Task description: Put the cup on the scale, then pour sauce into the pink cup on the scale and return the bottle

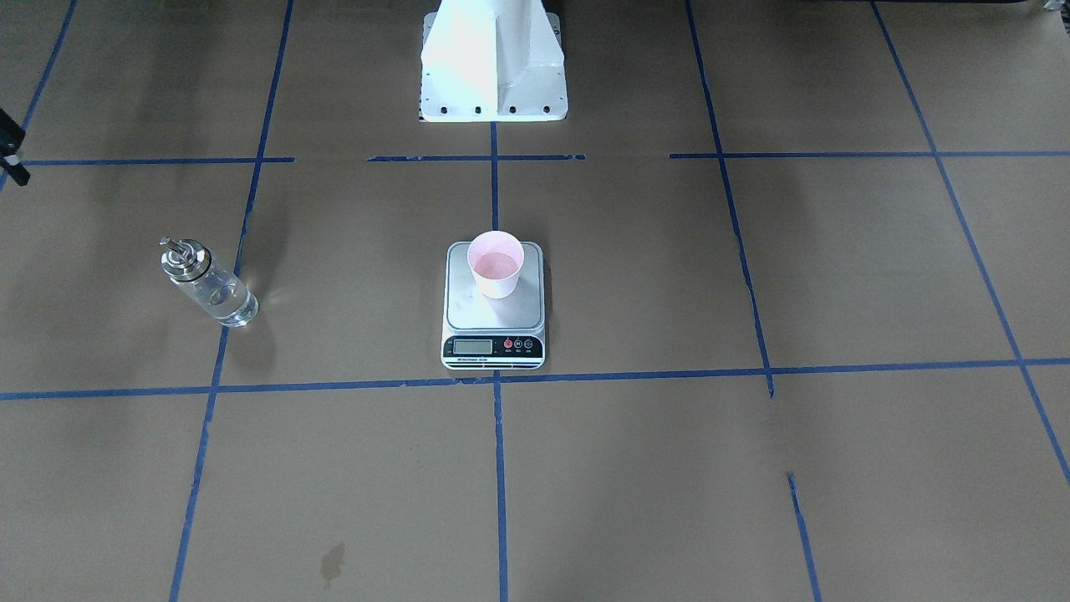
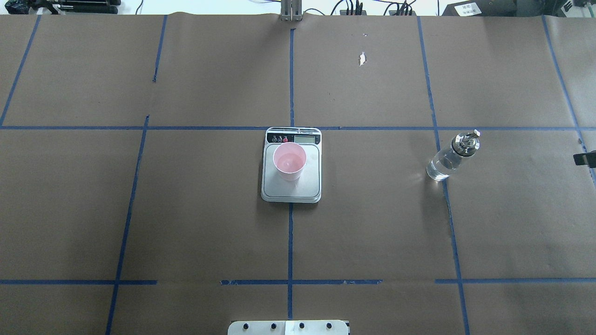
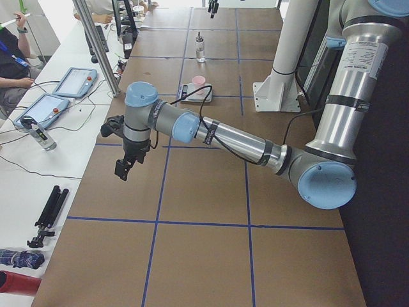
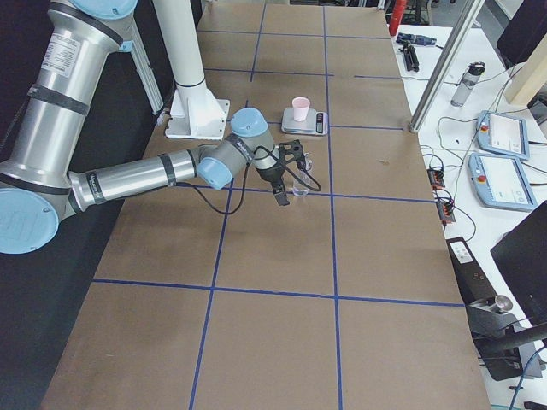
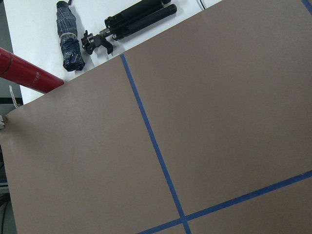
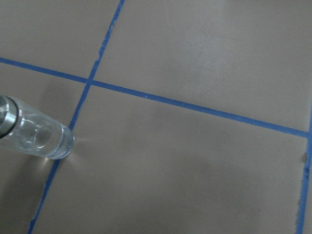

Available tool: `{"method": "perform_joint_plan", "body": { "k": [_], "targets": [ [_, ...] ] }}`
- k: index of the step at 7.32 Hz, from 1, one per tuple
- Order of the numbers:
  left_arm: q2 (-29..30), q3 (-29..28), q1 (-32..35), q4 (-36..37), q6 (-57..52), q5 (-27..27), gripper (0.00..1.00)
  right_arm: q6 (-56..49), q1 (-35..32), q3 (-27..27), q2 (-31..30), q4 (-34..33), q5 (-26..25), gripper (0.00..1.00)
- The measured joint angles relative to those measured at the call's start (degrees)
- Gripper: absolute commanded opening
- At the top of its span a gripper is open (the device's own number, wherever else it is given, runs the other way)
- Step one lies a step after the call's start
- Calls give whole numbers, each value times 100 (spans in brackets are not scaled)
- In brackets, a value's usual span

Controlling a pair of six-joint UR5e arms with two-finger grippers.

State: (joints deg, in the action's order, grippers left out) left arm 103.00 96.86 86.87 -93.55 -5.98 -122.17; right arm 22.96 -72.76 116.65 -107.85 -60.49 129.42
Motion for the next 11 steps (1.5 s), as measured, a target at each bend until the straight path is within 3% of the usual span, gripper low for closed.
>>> {"method": "perform_joint_plan", "body": {
  "k": [2, 5, 8, 11],
  "targets": [
    [-32, 2, 0, -3, -6, -8, 100, -1559, -903, -539, 76, -629, 521, 100],
    [-242, -114, 14, -14, -32, -92, 100, -3626, -1786, -828, 376, -2709, 584, 100],
    [-604, -1017, 243, -13, -1065, -1027, 100, -3854, -2142, -1111, 444, -3009, 730, 100],
    [-1017, -1542, 381, -15, -1845, -1147, 100, -3788, -2145, -1205, 638, -2940, 604, 100]
  ]
}}
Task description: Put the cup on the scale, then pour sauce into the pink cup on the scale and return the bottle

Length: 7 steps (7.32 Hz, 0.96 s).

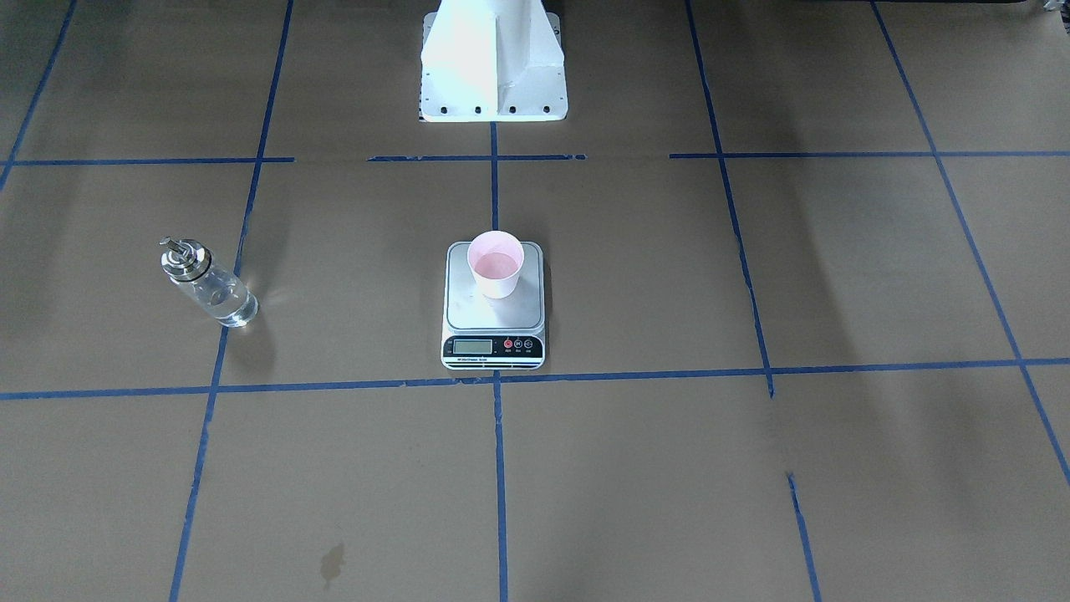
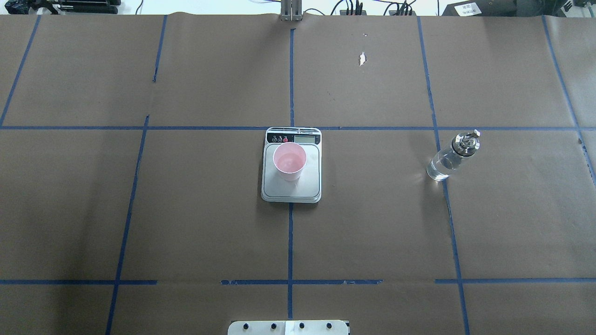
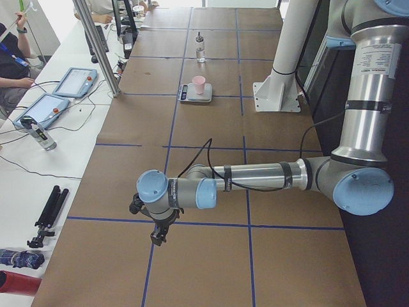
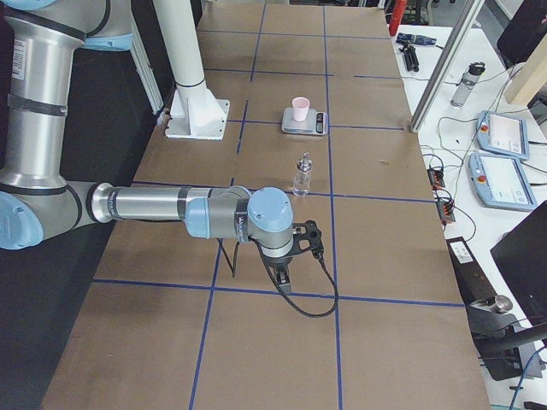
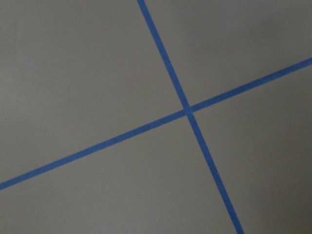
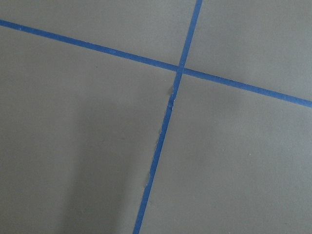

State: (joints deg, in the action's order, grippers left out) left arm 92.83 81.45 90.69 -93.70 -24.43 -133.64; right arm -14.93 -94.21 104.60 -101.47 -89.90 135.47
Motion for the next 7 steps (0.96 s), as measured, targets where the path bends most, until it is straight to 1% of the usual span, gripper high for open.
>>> {"method": "perform_joint_plan", "body": {
  "k": [3, 5, 7],
  "targets": [
    [-147, 69, 58, 39, 7, -6, 100, 940, 28, -516, 502, -49, 32, 100],
    [-156, 234, 158, 84, 37, -6, 100, 1153, 47, -796, 695, -39, 48, 100],
    [-129, 348, 335, 132, 43, -5, 100, 1182, 73, -873, 739, -37, 63, 100]
  ]
}}
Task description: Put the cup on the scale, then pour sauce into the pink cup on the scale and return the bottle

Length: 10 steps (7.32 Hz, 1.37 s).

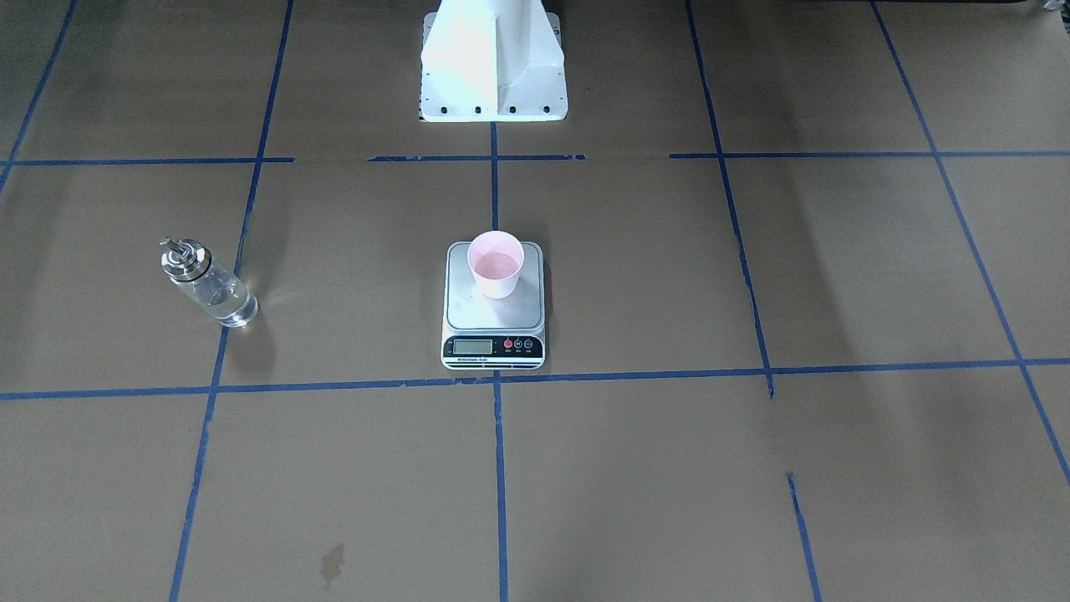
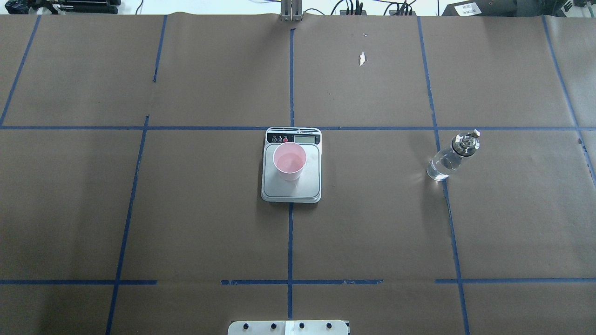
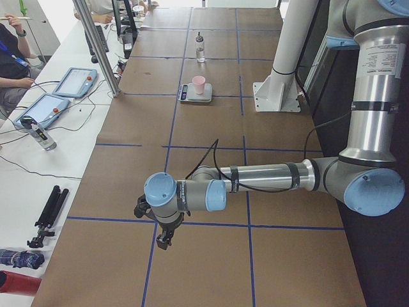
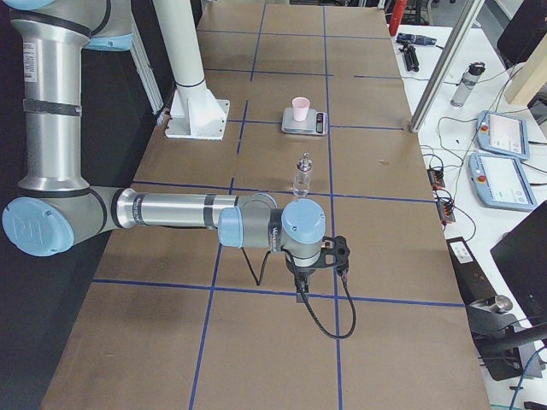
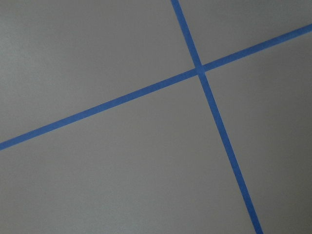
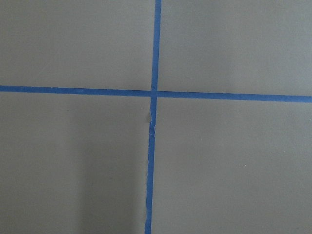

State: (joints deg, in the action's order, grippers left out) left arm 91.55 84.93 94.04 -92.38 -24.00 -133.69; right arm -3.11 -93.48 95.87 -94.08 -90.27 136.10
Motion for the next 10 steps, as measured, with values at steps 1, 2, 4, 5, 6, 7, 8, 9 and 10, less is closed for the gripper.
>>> {"method": "perform_joint_plan", "body": {
  "k": [1, 2, 4, 5, 6, 7, 8, 9, 10],
  "targets": [
    [40, 16, 71, 84, 1, -4, 100, 5, 46, 4, 16, -7, 9, 100],
    [57, 20, 106, 169, 3, -26, 100, 9, 100, 9, 37, -13, 23, 100],
    [34, 23, 131, 230, 351, -275, 100, 12, 156, 7, 58, -11, 43, 100],
    [41, 24, 131, 233, 823, -375, 100, 12, 166, 4, 58, -9, 47, 100],
    [37, 24, 136, 230, 1252, -423, 100, 12, 168, 3, 58, -9, 48, 100],
    [23, 24, 138, 222, 1486, -444, 100, 12, 171, 3, 57, -4, 48, 100],
    [12, 23, 139, 214, 1583, -452, 100, 12, 171, 2, 56, 5, 49, 100],
    [8, 19, 141, 204, 1623, -453, 100, 12, 172, 3, 56, 12, 49, 100],
    [7, 18, 141, 193, 1637, -449, 100, 12, 171, 9, 56, 16, 51, 100]
  ]
}}
